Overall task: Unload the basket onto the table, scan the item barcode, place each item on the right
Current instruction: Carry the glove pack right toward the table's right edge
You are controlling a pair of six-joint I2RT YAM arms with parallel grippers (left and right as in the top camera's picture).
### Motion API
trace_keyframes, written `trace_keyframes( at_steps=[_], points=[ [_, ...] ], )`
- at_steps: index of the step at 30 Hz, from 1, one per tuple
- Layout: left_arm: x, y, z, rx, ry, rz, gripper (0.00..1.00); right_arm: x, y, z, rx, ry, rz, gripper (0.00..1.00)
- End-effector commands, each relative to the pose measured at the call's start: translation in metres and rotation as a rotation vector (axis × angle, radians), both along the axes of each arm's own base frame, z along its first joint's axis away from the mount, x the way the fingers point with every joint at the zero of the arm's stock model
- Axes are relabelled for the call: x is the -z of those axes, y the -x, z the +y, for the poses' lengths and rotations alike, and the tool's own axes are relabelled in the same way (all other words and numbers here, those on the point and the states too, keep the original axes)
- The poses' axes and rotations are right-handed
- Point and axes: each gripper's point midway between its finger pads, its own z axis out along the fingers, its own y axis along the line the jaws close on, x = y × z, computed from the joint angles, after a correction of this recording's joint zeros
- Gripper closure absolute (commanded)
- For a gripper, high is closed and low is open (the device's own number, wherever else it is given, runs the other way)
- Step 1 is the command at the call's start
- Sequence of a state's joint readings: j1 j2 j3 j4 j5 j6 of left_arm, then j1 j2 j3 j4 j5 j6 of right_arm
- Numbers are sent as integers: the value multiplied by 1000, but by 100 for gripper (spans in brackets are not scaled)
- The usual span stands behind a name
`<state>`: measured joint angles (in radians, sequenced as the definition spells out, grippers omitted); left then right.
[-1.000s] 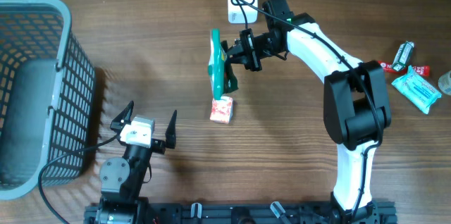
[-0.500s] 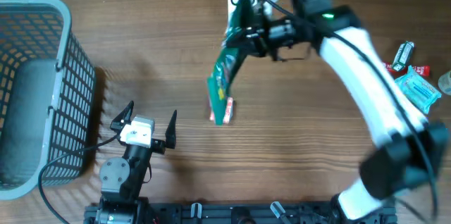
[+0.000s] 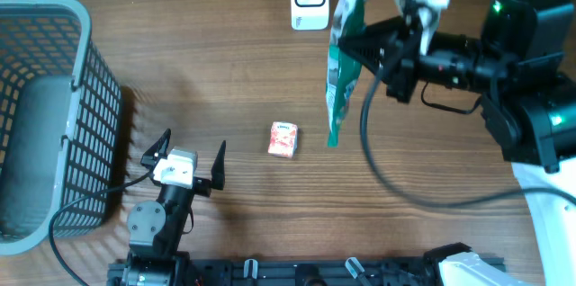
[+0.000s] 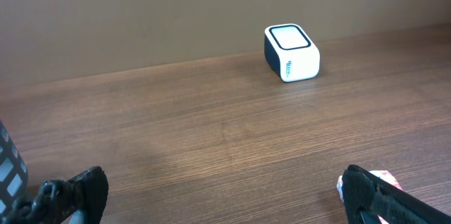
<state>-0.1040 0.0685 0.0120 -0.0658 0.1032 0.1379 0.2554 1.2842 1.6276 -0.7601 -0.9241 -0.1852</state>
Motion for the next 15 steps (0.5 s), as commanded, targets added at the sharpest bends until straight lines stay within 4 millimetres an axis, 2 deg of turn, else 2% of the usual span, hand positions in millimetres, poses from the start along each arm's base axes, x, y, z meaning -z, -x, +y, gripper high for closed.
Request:
trace_keyframes(
  at_steps=[1, 3, 5, 7, 10, 15],
  points=[
    [3, 1, -3, 18, -11, 3, 0, -19, 61, 15, -483, -79, -495, 95],
    [3, 1, -3, 18, -11, 3, 0, -18, 82, 13, -613, -137, -730, 95],
    [3, 1, -3, 18, -11, 3, 0, -14, 91, 11, -671, -205, -871, 96],
    [3, 1, -3, 18, -11, 3, 0, -12, 92, 11, -684, -244, -907, 96],
    [3, 1, -3, 18, -11, 3, 0, -4, 82, 16, -691, -243, -991, 96],
    [3, 1, -3, 18, -11, 3, 0, 7, 67, 20, -688, -247, -908, 96]
  ],
)
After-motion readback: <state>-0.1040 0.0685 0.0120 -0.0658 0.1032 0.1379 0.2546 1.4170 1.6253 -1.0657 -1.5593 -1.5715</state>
